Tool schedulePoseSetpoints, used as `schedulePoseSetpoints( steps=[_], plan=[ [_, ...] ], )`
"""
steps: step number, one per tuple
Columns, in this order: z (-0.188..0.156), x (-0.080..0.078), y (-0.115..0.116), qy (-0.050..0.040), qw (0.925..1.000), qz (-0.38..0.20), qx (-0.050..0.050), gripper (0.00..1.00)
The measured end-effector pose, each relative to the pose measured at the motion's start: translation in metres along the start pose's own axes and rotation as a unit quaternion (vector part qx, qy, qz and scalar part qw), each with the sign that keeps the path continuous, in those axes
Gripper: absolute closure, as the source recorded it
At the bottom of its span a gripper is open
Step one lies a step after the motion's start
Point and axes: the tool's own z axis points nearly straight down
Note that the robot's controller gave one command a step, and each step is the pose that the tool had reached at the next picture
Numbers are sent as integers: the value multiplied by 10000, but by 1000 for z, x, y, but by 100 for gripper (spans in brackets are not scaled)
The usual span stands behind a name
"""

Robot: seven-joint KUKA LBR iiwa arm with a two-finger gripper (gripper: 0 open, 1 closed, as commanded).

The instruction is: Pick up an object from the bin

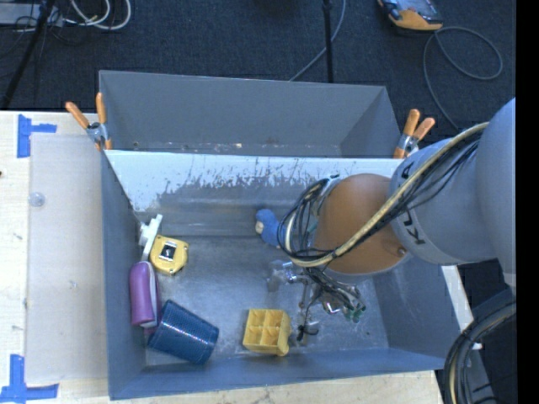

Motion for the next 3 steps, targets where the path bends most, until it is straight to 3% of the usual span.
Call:
schedulePoseSetpoints(
  steps=[1, 2, 3],
  plan=[
    [-3, 2, 15, -22, 9993, -368, 23, 0],
    [-2, 1, 62, 3, 9988, -494, 5, 0],
    [-3, -8, 87, -14, 9954, -955, 21, 100]
  ],
)
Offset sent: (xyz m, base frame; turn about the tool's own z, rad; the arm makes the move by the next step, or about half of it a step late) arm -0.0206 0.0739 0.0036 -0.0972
